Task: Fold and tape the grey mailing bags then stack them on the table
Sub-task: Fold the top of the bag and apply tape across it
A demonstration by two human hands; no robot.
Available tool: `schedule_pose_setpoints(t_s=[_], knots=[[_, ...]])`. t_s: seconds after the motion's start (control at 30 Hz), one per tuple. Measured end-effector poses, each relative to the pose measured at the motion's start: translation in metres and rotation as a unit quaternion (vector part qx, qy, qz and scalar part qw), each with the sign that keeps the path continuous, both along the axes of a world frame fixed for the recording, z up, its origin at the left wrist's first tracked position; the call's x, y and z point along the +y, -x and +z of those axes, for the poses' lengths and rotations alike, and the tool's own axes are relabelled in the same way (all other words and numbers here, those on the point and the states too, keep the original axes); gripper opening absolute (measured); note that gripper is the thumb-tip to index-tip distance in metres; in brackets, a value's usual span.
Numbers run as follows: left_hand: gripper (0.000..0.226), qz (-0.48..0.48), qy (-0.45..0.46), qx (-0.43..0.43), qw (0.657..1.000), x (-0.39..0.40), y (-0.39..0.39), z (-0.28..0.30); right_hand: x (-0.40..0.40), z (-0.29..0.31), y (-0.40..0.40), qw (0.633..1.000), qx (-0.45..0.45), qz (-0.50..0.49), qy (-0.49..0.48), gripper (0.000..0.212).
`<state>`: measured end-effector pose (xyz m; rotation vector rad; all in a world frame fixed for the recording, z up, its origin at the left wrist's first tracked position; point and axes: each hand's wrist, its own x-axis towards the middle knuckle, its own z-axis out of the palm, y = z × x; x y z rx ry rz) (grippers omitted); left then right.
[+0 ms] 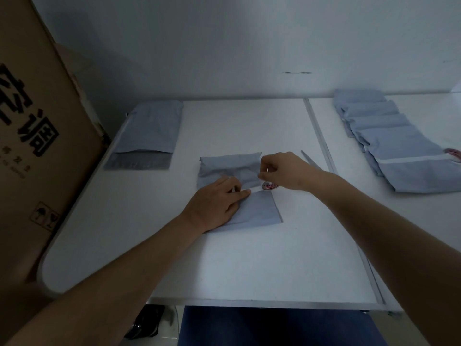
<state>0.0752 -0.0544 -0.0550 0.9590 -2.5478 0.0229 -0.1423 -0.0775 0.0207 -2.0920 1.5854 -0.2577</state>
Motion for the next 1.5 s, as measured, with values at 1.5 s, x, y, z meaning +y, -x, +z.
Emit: schedule_pose_setpoints(t_s=[1.5], knots=[[0.039, -0.037, 0.035, -0.046, 0.998, -0.008, 0.019, 0.0, 0.011, -0.028, 0.011, 0.973, -0.184, -0.14, -0.022, 0.026]])
